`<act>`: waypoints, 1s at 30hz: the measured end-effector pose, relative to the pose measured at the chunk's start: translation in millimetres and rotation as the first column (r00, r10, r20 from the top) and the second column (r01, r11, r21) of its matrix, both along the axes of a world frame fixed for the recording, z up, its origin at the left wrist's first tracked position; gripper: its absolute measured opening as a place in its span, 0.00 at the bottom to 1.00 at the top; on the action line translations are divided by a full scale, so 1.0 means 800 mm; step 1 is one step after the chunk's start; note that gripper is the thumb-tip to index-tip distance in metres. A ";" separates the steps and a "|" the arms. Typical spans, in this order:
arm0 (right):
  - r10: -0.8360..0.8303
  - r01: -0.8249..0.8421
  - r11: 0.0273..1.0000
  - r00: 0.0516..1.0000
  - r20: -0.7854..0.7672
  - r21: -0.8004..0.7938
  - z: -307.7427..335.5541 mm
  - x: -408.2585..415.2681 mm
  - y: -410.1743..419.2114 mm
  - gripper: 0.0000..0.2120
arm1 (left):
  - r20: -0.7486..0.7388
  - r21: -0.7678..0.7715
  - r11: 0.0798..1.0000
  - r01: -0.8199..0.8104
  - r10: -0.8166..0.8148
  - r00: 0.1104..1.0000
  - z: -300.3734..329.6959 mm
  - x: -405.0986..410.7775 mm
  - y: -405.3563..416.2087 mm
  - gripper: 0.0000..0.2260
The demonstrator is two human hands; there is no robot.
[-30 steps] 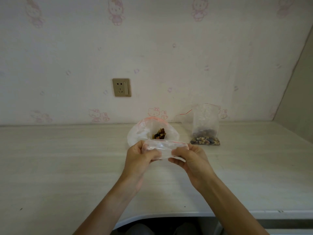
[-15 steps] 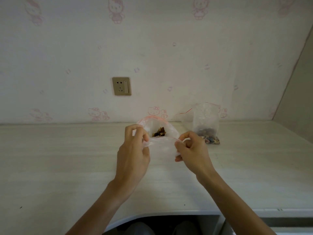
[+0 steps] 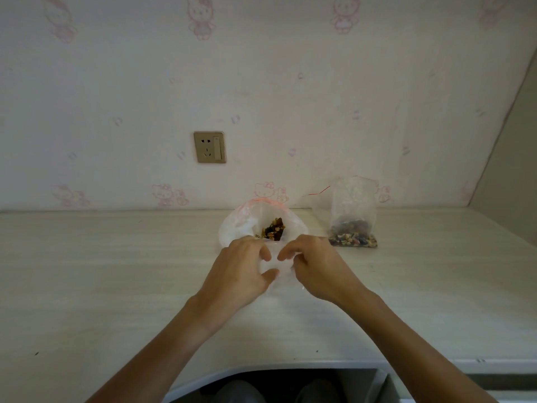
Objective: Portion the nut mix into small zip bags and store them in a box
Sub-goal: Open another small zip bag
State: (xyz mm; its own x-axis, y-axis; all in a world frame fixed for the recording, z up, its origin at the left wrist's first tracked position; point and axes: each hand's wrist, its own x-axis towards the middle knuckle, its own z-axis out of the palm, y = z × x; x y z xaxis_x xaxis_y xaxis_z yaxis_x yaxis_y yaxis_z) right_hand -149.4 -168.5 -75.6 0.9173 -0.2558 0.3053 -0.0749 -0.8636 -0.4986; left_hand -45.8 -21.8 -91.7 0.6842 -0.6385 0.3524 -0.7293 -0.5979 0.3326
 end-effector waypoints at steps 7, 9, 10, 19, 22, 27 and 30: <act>-0.057 -0.032 0.955 0.956 -0.288 -0.296 -0.011 0.012 0.008 0.20 | -0.148 0.276 0.959 0.063 -0.022 0.989 -0.004 0.008 0.002 0.31; -0.045 -0.114 0.912 0.926 -0.374 -0.393 -0.015 0.013 0.007 0.24 | -0.074 0.378 0.926 0.026 0.003 0.997 -0.007 0.012 0.005 0.34; -0.039 -0.144 0.899 0.914 -0.404 -0.413 -0.017 0.013 0.005 0.25 | -0.055 0.419 0.908 0.020 0.003 0.998 -0.009 0.014 0.006 0.35; 0.050 -0.143 0.963 0.927 -0.372 -0.227 -0.065 0.007 -0.035 0.24 | -0.263 0.302 0.944 0.130 -0.049 0.964 -0.047 0.038 0.029 0.35; 0.054 -0.127 0.969 0.944 -0.324 -0.211 -0.078 0.006 -0.040 0.25 | -0.290 0.179 0.976 0.124 -0.068 0.955 -0.061 0.039 0.035 0.35; 0.102 -0.124 0.990 0.957 -0.270 -0.064 -0.079 0.005 -0.044 0.18 | -0.404 -0.148 0.982 0.113 -0.165 0.900 -0.061 0.036 0.036 0.29; 0.140 -0.116 0.963 0.987 -0.082 0.243 -0.070 0.001 -0.042 0.08 | -0.422 -0.345 0.939 -0.005 -0.151 0.894 -0.060 0.035 0.034 0.23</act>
State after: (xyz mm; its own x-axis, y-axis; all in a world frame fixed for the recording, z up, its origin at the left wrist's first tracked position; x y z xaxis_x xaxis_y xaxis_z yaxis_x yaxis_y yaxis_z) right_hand -148.6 -202.2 -132.0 0.9694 -0.1883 0.1573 -0.0301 -0.7277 -0.6853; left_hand -17.6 5.5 -139.9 0.7726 -0.5930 0.2267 -0.5000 -0.3482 0.7930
